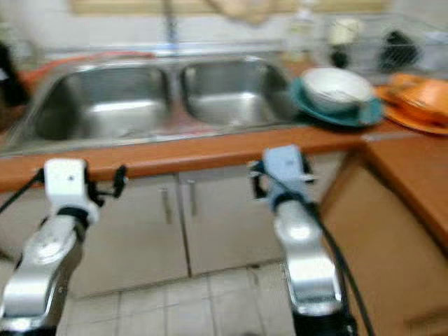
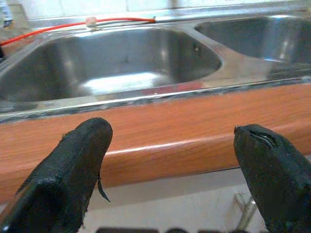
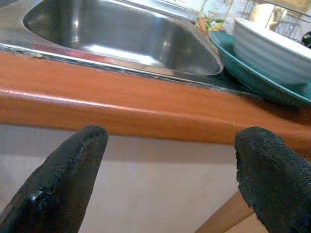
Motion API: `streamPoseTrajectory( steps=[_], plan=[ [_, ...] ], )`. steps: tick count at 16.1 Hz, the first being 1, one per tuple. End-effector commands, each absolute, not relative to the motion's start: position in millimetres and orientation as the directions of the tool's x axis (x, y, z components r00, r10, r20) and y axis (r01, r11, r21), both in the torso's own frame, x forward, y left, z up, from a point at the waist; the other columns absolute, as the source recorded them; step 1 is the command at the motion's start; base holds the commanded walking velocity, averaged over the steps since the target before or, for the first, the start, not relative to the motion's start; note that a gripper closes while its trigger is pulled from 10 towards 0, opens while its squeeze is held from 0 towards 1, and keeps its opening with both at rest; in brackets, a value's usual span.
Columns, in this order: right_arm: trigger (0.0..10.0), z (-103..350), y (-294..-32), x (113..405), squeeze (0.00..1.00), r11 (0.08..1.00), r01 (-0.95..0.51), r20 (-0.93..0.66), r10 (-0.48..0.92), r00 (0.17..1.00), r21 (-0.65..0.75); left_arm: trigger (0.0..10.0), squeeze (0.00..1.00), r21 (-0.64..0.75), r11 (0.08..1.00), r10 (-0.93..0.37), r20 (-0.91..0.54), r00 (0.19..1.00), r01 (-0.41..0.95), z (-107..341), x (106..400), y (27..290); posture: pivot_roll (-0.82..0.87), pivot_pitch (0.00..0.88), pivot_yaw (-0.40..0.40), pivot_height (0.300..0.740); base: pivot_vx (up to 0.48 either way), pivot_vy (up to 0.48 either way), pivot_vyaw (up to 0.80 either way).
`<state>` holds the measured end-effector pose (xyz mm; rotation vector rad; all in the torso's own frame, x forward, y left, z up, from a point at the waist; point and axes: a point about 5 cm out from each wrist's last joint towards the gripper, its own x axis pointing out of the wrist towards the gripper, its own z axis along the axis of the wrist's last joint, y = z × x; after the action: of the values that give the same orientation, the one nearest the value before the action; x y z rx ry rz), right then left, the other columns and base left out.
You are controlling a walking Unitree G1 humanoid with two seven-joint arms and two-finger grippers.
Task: Kitchen organization
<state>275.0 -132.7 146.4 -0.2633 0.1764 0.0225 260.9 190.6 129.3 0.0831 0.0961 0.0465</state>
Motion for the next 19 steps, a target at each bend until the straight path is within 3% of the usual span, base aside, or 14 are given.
streamPoseTrajectory(
  steps=[1, 6, 11, 13, 14, 17, 19],
  plan=[
    [10.0, 150, -138, 276, 0.00, 0.963, -0.030, -0.168, -0.016, 0.986, -0.266, 10.0, 0.00, 0.088, 0.995, 0.047, -0.082, 0.995, -0.040, 132, 260, 190, 0.02, 0.000, 0.003, 0.740, 0.000, 0.000, -0.80],
    [10.0, 151, -134, 271, 0.00, 0.974, -0.064, -0.175, 0.026, 0.984, -0.216, 10.0, 0.00, 0.044, 0.998, 0.042, -0.074, 0.996, -0.039, 130, 251, 184, 0.02, 0.000, -0.029, 0.740, 0.000, 0.000, -0.79],
    [10.0, 160, -145, 267, 0.00, 0.972, 0.025, -0.113, -0.052, 0.992, -0.232, 10.0, 0.00, 0.002, 0.997, -0.082, -0.021, 0.996, 0.083, 136, 256, 163, -0.04, 0.000, 0.005, 0.740, 0.000, 0.000, -0.75],
    [10.0, 159, -144, 264, 0.00, 0.972, 0.024, -0.105, -0.050, 0.993, -0.234, 10.0, 0.00, -0.005, 0.996, -0.087, -0.017, 0.996, 0.087, 137, 256, 162, -0.04, 0.000, 0.015, 0.740, 0.000, 0.000, -0.76],
    [10.0, 157, -142, 263, 0.00, 0.971, 0.017, -0.112, -0.045, 0.993, -0.238, 10.0, 0.00, 0.068, 0.993, -0.091, -0.018, 0.996, 0.092, 138, 257, 161, -0.03, 0.000, 0.015, 0.740, 0.000, 0.000, -0.76],
    [10.0, 159, -137, 266, 0.00, 0.975, -0.003, -0.113, -0.023, 0.993, -0.222, 10.0, 0.00, 0.063, 0.996, -0.059, -0.018, 0.998, 0.061, 138, 260, 164, -0.02, 0.000, 0.011, 0.740, 0.000, -0.457, -0.76],
    [10.0, 160, -134, 268, 0.00, 0.980, -0.048, -0.120, 0.025, 0.993, -0.193, 10.0, 0.00, 0.068, 0.997, -0.040, -0.037, 0.999, 0.042, 138, 261, 167, -0.02, 0.000, 0.010, 0.740, 0.000, 0.000, 0.00]
  ],
)
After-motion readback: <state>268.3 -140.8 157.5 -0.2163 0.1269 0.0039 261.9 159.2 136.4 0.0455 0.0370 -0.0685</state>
